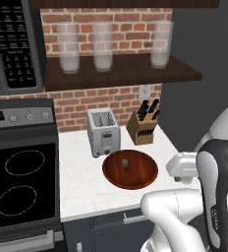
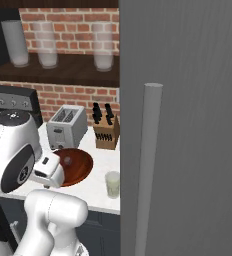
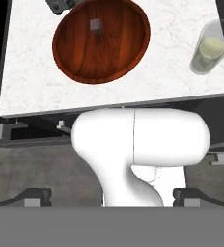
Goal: Grab a lemon wedge from the fridge and one ice cube from the ice bowl, and put them in the glass of lemonade.
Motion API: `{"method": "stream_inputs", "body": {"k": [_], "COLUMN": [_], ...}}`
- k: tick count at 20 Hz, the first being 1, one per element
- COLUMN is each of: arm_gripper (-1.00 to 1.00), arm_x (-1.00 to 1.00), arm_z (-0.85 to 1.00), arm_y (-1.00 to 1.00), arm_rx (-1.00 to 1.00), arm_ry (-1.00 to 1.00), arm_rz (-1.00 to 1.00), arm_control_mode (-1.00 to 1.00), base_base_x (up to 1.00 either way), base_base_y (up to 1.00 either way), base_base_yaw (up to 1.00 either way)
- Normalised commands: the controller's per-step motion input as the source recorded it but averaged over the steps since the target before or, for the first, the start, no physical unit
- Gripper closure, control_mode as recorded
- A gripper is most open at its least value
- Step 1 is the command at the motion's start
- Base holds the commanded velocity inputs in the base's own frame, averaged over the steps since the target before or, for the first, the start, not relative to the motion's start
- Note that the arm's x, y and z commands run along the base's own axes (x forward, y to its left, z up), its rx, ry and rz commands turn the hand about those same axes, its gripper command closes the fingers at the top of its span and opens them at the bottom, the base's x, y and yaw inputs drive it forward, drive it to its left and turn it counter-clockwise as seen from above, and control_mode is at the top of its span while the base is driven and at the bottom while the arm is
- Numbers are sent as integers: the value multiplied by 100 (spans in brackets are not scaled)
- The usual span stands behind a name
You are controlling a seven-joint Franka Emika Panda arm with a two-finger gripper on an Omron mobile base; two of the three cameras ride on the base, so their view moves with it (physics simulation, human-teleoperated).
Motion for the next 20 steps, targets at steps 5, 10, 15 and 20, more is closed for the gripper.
{"method": "stream_inputs", "body": {"k": [5,10,15,20], "arm_gripper": [-100,-100,-100,-100], "arm_x": [-6,-8,-98,-100], "arm_z": [0,-3,-17,-22], "arm_y": [0,0,0,-9], "arm_rx": [0,0,0,1], "arm_ry": [-2,-1,0,-1], "arm_rz": [0,0,0,0], "arm_control_mode": [-100,-100,-100,-100], "base_base_x": [0,0,0,0], "base_base_y": [0,0,0,0], "base_base_yaw": [0,0,0,0]}}
